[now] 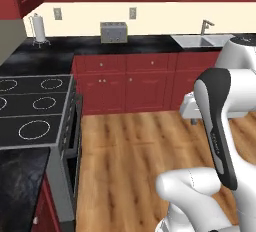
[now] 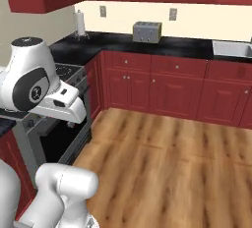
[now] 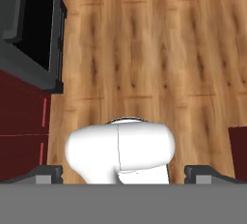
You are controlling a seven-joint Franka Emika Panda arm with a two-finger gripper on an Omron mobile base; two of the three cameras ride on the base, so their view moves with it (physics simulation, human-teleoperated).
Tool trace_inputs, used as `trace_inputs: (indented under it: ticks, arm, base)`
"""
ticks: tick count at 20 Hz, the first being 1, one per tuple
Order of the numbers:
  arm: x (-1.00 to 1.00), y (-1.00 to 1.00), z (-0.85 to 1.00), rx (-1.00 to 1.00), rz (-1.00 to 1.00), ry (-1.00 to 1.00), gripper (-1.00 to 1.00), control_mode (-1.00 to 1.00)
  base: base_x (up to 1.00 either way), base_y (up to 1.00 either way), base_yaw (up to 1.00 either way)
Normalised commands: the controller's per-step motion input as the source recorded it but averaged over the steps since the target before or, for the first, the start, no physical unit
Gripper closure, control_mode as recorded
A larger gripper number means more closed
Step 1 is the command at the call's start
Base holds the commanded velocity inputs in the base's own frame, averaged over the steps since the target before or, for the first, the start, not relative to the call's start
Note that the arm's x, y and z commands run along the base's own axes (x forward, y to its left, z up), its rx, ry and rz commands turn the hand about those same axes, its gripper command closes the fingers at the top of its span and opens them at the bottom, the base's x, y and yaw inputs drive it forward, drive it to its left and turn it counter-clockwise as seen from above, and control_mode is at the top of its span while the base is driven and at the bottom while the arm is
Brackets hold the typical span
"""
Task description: There is a tray on the dining counter. Grab the cup, mug, and pitcher and place them on the tray. The pitcher may be placed next to the tray if it cannot fit the tray.
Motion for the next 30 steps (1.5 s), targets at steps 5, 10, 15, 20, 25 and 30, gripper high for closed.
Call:
trace_inputs:
  ticks: [5,10,15,20,25,30]
  arm:
    - [0.0,0.0,0.0,0.0,0.0,0.0,-1.0,1.0]
    - [0.0,0.0,0.0,0.0,0.0,0.0,-1.0,1.0]
    - [0.0,0.0,0.0,0.0,0.0,0.0,-1.0,1.0]
    - [0.0,0.0,0.0,0.0,0.0,0.0,-1.0,1.0]
    - [0.0,0.0,0.0,0.0,0.0,0.0,-1.0,1.0]
    - [0.0,0.0,0.0,0.0,0.0,0.0,-1.0,1.0]
  base:
    - [1.0,-0.11,0.0]
    - [1.0,-0.15,0.0]
    - [1.0,-0.25,0.0]
    - [0.82,-0.43,0.0]
    - [0.17,-0.93,0.0]
    - [0.0,-1.0,0.0]
